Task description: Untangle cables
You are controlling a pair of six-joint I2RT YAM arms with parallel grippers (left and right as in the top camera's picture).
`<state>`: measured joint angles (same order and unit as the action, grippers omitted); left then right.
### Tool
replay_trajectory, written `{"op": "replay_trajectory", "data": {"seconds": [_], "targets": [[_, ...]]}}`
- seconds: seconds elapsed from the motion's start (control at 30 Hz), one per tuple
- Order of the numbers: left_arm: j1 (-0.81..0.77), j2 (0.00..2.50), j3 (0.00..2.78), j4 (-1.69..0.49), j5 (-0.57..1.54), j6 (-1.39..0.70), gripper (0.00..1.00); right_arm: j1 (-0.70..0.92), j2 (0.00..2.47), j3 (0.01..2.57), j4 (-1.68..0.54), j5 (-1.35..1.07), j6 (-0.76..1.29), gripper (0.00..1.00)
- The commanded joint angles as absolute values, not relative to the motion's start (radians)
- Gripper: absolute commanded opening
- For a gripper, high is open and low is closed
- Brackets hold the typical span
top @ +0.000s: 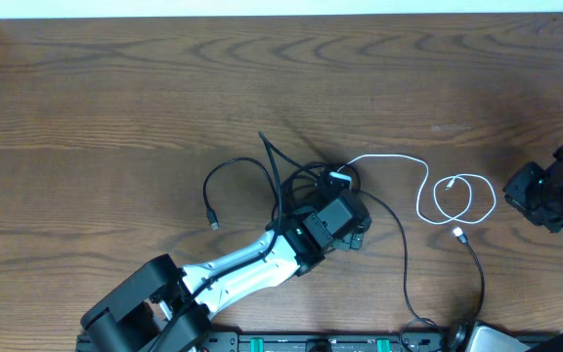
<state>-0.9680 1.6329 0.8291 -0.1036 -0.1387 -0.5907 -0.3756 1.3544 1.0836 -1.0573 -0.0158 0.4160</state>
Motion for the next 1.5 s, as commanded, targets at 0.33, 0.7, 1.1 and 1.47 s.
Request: {"op": "replay_trajectory", "data": {"seconds": [0.33, 0.7, 1.1, 1.47], "targets": [[-0.992, 1.647, 0.820, -0.102, -0.178, -0.580, 0.82, -0.378, 1.340, 1.091, -1.085, -0.022, 0.410, 0.35], [-0.992, 1.647, 0.818, -0.102, -0.205, -0.580, 0.82, -0.378, 1.340, 1.091, -1.085, -0.022, 0.410, 0.41], [-0.992, 1.742, 0.807, -0.027, -0.226, -0.580, 0.82, -0.378, 1.340, 1.091, -1.085, -0.022, 0.410, 0.46], [-0.992, 1.784, 0.807, 0.025, -0.226, -0.575, 0.13, -0.378, 1.340, 1.091, -1.087, -0.022, 0.410, 0.50]]}}
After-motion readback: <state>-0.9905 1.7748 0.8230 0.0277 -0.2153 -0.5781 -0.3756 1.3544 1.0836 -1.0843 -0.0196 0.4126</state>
